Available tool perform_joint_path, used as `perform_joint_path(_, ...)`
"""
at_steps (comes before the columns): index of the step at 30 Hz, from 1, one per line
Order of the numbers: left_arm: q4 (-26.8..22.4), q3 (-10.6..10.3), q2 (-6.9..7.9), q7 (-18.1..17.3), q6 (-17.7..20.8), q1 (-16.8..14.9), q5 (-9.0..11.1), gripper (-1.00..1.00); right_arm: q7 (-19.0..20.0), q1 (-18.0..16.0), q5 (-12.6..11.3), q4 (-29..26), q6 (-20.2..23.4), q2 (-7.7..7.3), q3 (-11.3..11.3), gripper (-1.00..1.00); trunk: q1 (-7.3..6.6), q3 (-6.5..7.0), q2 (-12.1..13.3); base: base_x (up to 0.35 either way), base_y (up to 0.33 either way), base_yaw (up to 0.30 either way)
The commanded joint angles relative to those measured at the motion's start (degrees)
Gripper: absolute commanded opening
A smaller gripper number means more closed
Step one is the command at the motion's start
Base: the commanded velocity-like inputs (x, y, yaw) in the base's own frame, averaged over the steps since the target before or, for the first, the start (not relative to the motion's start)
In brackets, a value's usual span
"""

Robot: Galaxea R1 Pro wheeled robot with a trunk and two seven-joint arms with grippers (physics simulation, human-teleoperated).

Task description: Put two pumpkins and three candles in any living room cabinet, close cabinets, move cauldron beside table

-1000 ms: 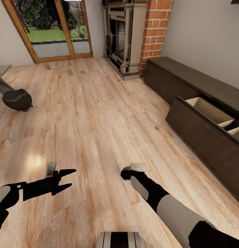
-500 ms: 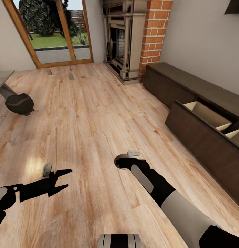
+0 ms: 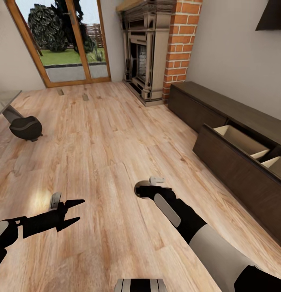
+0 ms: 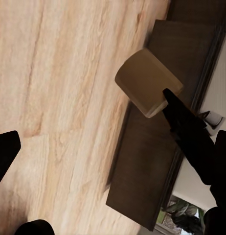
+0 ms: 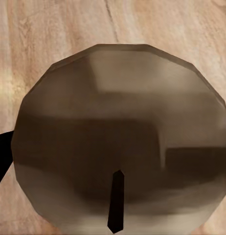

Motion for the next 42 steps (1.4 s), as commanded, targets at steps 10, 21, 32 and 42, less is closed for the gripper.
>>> perform_joint_path(10,-0.07,0.05,0.0,0.59,0.17,-0.02,0.57,1.0,-0.44,-0.03,-0.59,0.25,-4.17,-0.03,0.17,-1.0,-0.26,2.22,0.12,0.0,0.0,0.0)
perform_joint_path(21,-0.09,0.05,0.0,0.59,0.17,-0.02,0.57,1.0,-0.43,-0.04,-0.55,0.42,-5.38,-0.03,0.22,-1.0,-0.55,5.55,0.27,0.0,0.0,0.0)
perform_joint_path(32,-0.09,0.03,0.0,0.59,0.17,-0.02,0.57,1.0,-0.4,-0.04,-0.55,0.09,-5.38,-0.02,0.22,-1.0,-0.83,8.45,0.41,0.0,0.0,0.0)
perform_joint_path(42,-0.04,-0.03,-0.01,0.59,0.17,-0.02,0.57,1.0,-0.44,-0.04,-0.55,0.14,-5.4,-0.03,0.22,-1.0,-1.09,10.66,0.55,0.0,0.0,0.0)
